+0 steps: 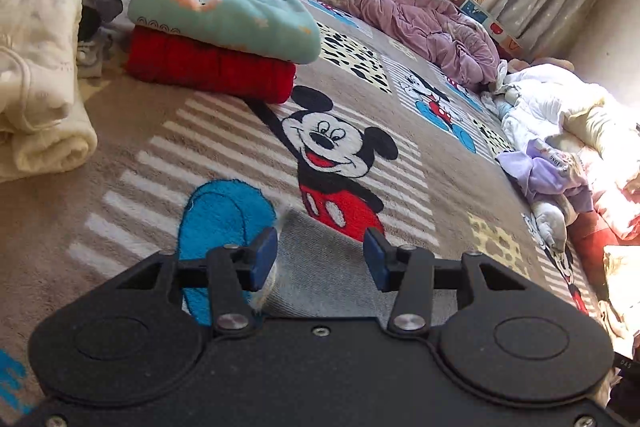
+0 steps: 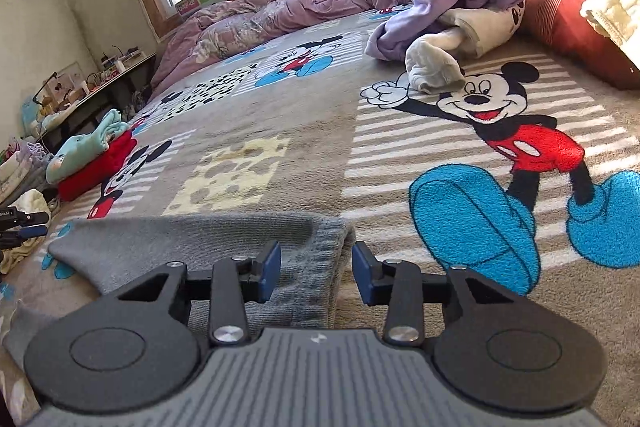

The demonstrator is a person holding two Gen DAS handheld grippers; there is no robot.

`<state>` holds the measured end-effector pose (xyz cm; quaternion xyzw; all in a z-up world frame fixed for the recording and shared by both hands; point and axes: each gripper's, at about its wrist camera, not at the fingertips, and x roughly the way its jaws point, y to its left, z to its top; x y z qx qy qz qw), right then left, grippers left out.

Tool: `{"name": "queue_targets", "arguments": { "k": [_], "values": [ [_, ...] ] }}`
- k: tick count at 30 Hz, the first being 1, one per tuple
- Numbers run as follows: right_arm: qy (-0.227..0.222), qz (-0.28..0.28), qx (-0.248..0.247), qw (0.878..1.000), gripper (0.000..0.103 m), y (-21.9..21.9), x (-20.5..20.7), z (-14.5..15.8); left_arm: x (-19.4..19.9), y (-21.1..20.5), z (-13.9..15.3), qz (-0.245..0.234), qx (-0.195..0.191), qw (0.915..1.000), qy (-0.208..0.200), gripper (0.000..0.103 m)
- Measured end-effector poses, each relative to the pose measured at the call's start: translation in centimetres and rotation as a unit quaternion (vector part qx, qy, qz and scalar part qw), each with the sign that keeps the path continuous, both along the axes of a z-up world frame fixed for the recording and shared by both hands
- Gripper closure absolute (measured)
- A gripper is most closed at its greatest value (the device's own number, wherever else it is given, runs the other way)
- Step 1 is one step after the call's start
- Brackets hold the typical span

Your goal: Fold clothes

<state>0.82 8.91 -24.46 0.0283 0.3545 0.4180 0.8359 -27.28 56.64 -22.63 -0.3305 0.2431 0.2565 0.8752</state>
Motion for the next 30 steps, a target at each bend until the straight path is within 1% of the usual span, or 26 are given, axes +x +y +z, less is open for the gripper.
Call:
{"name": "queue_targets", "arguments": {
  "k": [3,5,6,7,8,9,10,11,12,13,16,18,19,23,25,26,27,28,29,30],
  "values": [
    [0.002,-0.004,-0.008,1.000,0.063,0.4,-0.2,-0.2,0.7,0.4,-1.0,0.002,0.007,0.9996,0.029,0.057],
    [0.001,-0.008,-0.016,1.000,0.063,0.6,-0.3,-0.4,1.2,0.4,-1.5,-0.005,0.013,0.9991,0.041,0.059],
    [0.000,-0.011,-0.020,1.000,0.063,0.6,-0.2,-0.5,1.5,0.3,-1.8,-0.010,0.016,0.9987,0.046,0.070],
    [0.002,-0.010,-0.018,1.000,0.065,0.5,-0.2,-0.5,1.7,0.0,-1.8,-0.018,0.025,0.9983,0.050,0.078],
    [0.002,-0.007,-0.016,1.000,0.077,0.6,-0.3,-0.5,1.9,-0.4,-1.7,-0.020,0.043,0.9972,0.058,0.082],
    [-0.003,-0.006,-0.018,1.000,0.079,0.7,-0.4,-0.5,2.1,-0.8,-1.7,-0.022,0.059,0.9959,0.065,0.092],
    [-0.007,-0.006,-0.019,1.000,0.084,0.8,-0.5,-0.5,2.2,-0.9,-1.7,-0.021,0.069,0.9951,0.068,0.098],
    [-0.015,-0.009,-0.017,1.000,0.093,0.8,-0.6,-0.3,2.2,-1.0,-1.8,-0.020,0.078,0.9942,0.071,0.099],
    [-0.020,-0.015,-0.004,1.000,0.093,0.7,-0.6,0.0,2.3,-1.1,-1.8,-0.018,0.087,0.9935,0.071,0.101],
    [-0.021,-0.020,0.010,1.000,0.094,0.6,-0.5,0.4,2.1,-1.1,-1.6,-0.014,0.093,0.9937,0.061,0.102],
    [-0.029,-0.025,0.015,0.999,0.094,0.9,-0.1,0.6,1.8,-1.2,-1.0,-0.007,0.112,0.9931,0.033,0.103],
    [-0.025,-0.031,0.018,0.999,0.094,1.3,0.4,0.4,2.0,-1.1,-0.9,-0.003,0.117,0.9926,0.031,0.103],
    [-0.024,-0.034,0.021,0.999,0.094,1.5,0.6,0.4,2.2,-1.0,-1.2,-0.002,0.118,0.9923,0.038,0.103],
    [-0.020,-0.044,0.019,0.999,0.094,2.3,1.2,-0.2,2.8,-0.8,-1.8,0.000,0.119,0.9909,0.064,0.103],
    [-0.013,-0.047,0.011,0.999,0.094,2.6,1.5,-0.7,3.0,-1.3,-1.5,-0.009,0.127,0.9888,0.078,0.102],
    [-0.009,-0.048,0.006,0.999,0.094,2.7,1.6,-1.0,3.0,-1.6,-1.1,-0.011,0.133,0.9875,0.084,0.100],
    [-0.005,-0.050,0.002,0.999,0.094,2.9,1.7,-1.2,3.1,-2.1,-0.6,-0.009,0.146,0.9851,0.090,0.086],
    [-0.003,-0.051,0.001,0.999,0.094,2.8,1.7,-1.4,3.1,-2.8,0.0,-0.008,0.166,0.9817,0.094,0.066],
    [-0.002,-0.051,0.001,0.999,0.092,2.7,1.7,-1.4,3.2,-3.6,0.7,-0.008,0.183,0.9784,0.096,0.059],
    [0.001,-0.053,0.001,0.999,0.091,2.5,1.7,-1.5,3.3,-4.5,1.3,-0.022,0.189,0.9777,0.090,0.058]
  ]
}}
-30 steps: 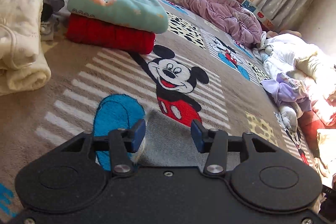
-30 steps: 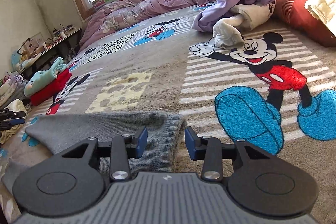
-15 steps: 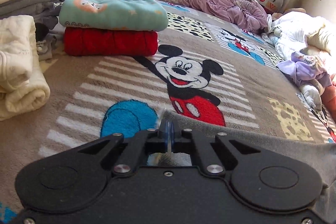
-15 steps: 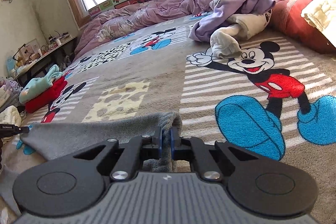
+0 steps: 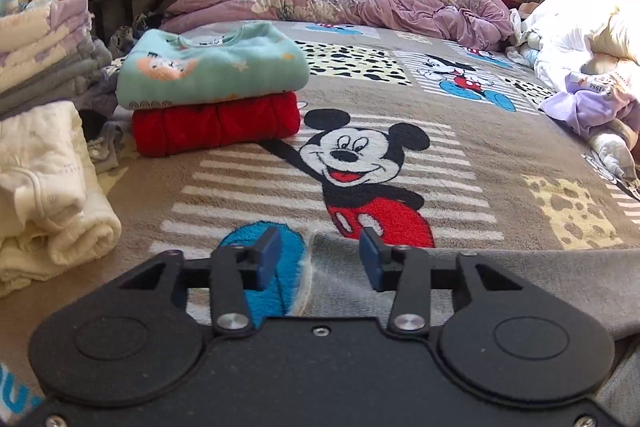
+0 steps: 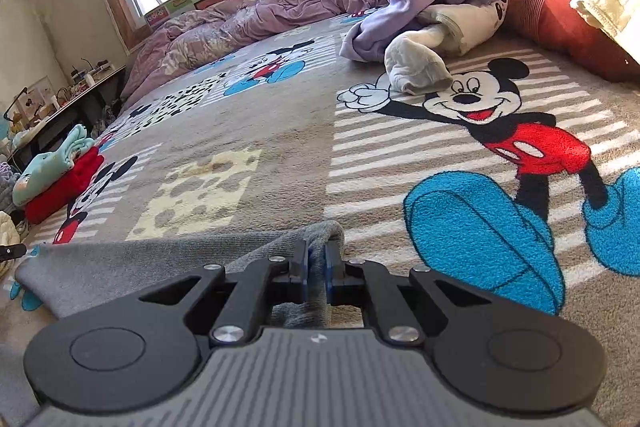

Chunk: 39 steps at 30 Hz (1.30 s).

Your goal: Fold clothes

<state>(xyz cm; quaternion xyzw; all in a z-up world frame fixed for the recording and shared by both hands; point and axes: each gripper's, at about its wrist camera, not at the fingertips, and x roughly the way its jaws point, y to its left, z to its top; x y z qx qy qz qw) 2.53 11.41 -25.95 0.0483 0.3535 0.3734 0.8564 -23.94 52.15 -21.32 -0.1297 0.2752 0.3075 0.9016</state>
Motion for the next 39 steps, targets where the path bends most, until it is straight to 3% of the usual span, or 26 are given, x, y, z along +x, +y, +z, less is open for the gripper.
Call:
{"name": "queue_targets", "arguments": {
  "k": [1,3,5,8,9,16,20,22,26,28,32,34,37,39],
  "values": [
    [0.005,-0.003,-0.001,1.000,0.083,-0.2,0.0,-0.2,0.3,-1.0,0.5,-0.030,-0.009,0.9995,-0.007,0.058],
    [0.008,-0.002,-0.001,1.000,0.079,-0.3,-0.2,-0.3,1.6,-3.6,1.1,-0.102,-0.035,0.9939,-0.025,0.058],
    [0.001,0.010,-0.004,1.000,0.079,-0.1,-0.6,-0.2,3.6,-6.7,1.0,-0.179,-0.070,0.9808,-0.031,0.058],
    [-0.020,0.025,-0.015,0.999,0.078,0.3,-1.3,0.1,6.1,-11.2,0.4,-0.257,-0.086,0.9625,-0.020,0.058],
    [-0.028,0.029,-0.017,0.999,0.078,0.3,-1.4,0.2,6.8,-12.3,0.1,-0.267,-0.074,0.9608,-0.006,0.058],
    [-0.033,0.029,-0.025,0.999,0.081,0.4,-1.0,0.3,9.8,-12.2,-4.1,-0.243,-0.011,0.9659,0.089,0.058],
    [-0.029,0.036,-0.018,0.999,0.081,0.2,-0.9,0.4,10.4,-11.4,-4.2,-0.240,-0.007,0.9659,0.096,0.054],
    [-0.029,0.037,-0.016,0.999,0.081,0.0,-0.8,0.5,11.2,-11.5,-4.6,-0.243,0.015,0.9641,0.105,0.066],
    [-0.034,0.033,-0.027,0.999,0.081,0.3,-0.8,0.0,12.7,-10.7,-4.8,-0.202,0.027,0.9745,0.094,0.087],
    [-0.041,0.031,-0.035,0.998,0.081,0.5,-0.9,-0.1,12.9,-10.1,-4.8,-0.186,0.020,0.9785,0.086,0.089],
    [-0.043,0.021,-0.039,0.998,0.072,0.6,-0.8,-0.1,11.7,-10.0,-3.0,-0.195,0.006,0.9786,0.067,0.089],
    [-0.042,0.019,-0.032,0.998,0.072,0.4,-0.8,0.0,11.5,-11.0,-2.0,-0.234,-0.017,0.9711,0.047,0.089],
    [-0.048,0.023,-0.038,0.998,0.072,0.5,-1.1,0.1,12.8,-13.5,-1.9,-0.300,-0.049,0.9522,0.033,0.088],
    [-0.053,0.029,-0.049,0.997,0.072,0.8,-1.2,0.0,14.8,-15.3,-3.4,-0.328,-0.053,0.9413,0.059,0.087]
  ]
}}
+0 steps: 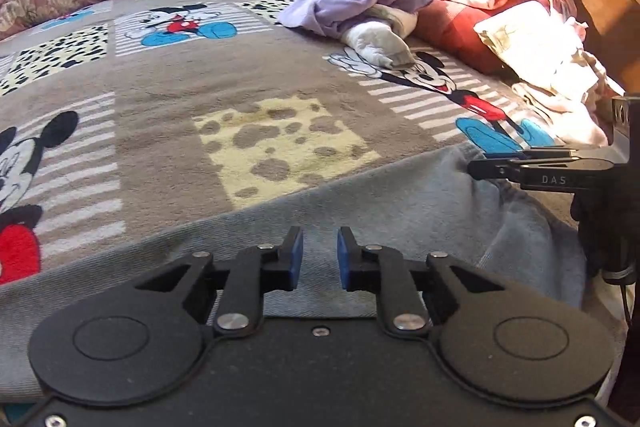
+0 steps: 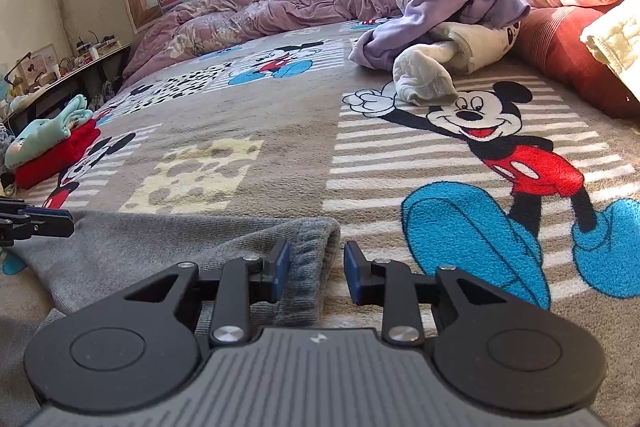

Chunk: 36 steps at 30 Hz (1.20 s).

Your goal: Fold clothes

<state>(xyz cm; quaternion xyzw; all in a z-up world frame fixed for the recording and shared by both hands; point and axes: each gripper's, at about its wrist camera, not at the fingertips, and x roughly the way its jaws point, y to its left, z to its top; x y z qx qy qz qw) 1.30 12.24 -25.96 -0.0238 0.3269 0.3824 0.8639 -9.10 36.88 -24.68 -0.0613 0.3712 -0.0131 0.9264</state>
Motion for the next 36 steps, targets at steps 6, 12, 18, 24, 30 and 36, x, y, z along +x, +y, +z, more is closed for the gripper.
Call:
{"name": "queue_targets", "arguments": {
  "k": [6,12,18,24,30,36],
  "values": [
    [0.002,-0.013,0.006,1.000,0.064,-0.5,0.5,0.1,3.5,1.0,-0.5,0.084,0.063,0.9944,0.011,0.094],
    [-0.115,-0.011,-0.048,0.992,0.066,0.1,-2.3,2.7,0.4,1.4,2.3,0.068,0.010,0.9974,-0.020,0.093],
    [-0.102,0.124,-0.074,0.984,0.073,5.3,-5.6,3.1,2.7,-0.7,-0.9,0.047,0.067,0.9963,0.025,0.082],
    [-0.061,0.063,-0.098,0.991,0.071,5.2,-3.0,2.6,-2.3,2.2,1.4,0.094,0.094,0.9912,0.000,0.078],
    [-0.040,0.079,-0.093,0.992,0.073,6.6,-3.5,2.5,-7.1,6.5,1.2,0.152,0.047,0.9872,-0.013,0.076],
    [-0.039,0.020,-0.141,0.989,0.076,7.9,-1.4,2.0,-9.6,11.5,0.7,0.213,0.020,0.9767,-0.013,0.073]
  ]
}}
